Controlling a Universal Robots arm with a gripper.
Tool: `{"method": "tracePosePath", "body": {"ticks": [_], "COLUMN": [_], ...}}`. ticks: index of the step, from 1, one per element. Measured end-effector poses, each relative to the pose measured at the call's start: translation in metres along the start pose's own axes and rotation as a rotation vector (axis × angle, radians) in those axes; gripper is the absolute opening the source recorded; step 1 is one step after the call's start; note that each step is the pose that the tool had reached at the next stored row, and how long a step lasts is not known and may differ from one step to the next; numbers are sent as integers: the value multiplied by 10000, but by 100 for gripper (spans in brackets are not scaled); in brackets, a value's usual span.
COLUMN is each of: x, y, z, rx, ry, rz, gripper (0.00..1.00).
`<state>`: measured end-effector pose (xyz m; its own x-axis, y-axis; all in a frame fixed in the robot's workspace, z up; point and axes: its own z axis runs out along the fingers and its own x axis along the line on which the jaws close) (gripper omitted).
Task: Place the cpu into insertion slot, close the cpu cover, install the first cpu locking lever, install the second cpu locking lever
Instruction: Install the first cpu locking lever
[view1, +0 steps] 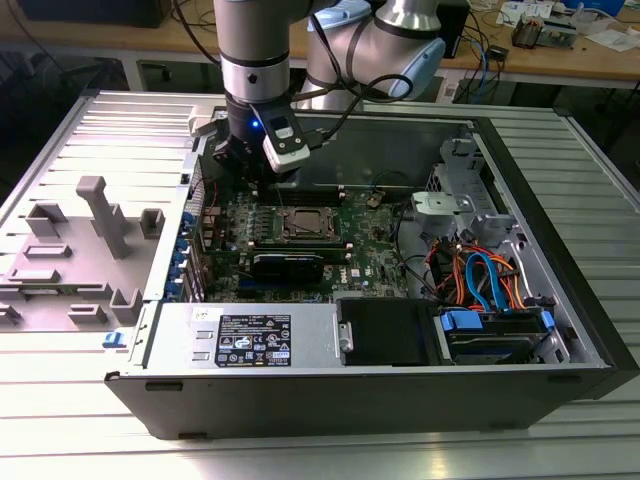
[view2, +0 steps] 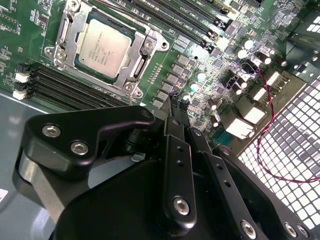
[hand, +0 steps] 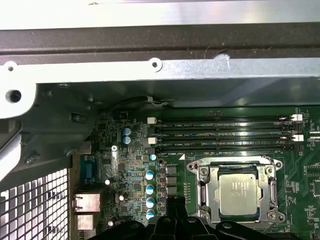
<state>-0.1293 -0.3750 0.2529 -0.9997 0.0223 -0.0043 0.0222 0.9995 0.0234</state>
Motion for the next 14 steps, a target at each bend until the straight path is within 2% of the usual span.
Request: {"method": "tracePosePath", "body": {"ticks": [14], "x": [6], "y": [3], "z": [0], "rx": [-1], "ry": [2], "rz": [-108], "gripper": [11]}}
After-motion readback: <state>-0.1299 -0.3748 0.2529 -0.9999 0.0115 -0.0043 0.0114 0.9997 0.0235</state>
